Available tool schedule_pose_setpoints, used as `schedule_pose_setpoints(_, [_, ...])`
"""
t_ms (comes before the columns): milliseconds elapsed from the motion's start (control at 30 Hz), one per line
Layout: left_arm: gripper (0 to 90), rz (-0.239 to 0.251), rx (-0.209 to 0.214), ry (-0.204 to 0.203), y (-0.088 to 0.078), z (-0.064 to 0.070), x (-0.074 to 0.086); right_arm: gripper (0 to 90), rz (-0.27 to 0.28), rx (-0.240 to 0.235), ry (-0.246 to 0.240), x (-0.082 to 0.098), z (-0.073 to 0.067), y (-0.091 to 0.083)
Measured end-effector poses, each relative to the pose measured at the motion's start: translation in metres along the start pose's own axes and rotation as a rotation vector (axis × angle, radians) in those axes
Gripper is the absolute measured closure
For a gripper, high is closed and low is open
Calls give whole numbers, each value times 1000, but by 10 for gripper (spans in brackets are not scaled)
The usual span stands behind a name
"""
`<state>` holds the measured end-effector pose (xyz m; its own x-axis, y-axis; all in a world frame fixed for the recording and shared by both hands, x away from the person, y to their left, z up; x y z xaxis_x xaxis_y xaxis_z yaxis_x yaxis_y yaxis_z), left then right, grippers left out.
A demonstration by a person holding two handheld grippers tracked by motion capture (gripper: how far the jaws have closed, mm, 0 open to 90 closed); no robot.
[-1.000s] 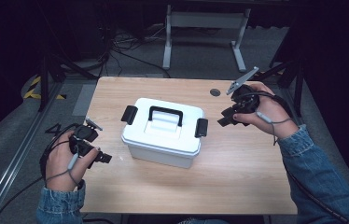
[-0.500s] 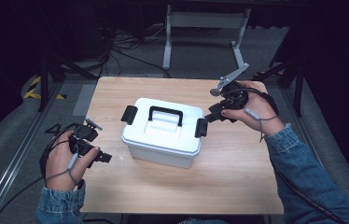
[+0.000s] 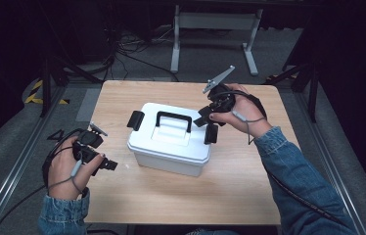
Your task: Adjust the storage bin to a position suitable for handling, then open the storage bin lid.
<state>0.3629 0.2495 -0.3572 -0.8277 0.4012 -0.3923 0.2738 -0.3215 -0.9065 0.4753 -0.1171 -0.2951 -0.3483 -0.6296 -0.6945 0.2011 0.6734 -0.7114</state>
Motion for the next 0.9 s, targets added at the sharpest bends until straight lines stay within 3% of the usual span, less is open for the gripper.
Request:
schedule_pose_setpoints(333, [281,4,15,18,5,3,-9,570,-24,-11,-23,-16,-6,28])
schedule_pose_setpoints(767, [281,12,19,23,4,3,-12,641,-45,-16,-41,-16,-8,44])
schedule_pose_setpoints(800, [281,14,20,9,4,3,-11,653,-47,-17,-46,-16,-9,46])
schedule_pose_setpoints(900, [280,8,16,18,4,2,-10,740,-55,-18,-69,-16,-10,49])
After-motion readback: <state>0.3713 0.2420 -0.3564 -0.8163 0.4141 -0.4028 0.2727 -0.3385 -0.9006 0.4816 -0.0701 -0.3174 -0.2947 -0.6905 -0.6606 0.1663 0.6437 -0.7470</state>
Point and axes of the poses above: each handheld gripper's, and its own axes: y roughly forward along the jaws, x roughly out of its underside, z roughly to its right, the point moved 1 cm from there along y, roughly forward along the jaws, and after that the axes turned 7 degrees about z, right-handed, at the moved point
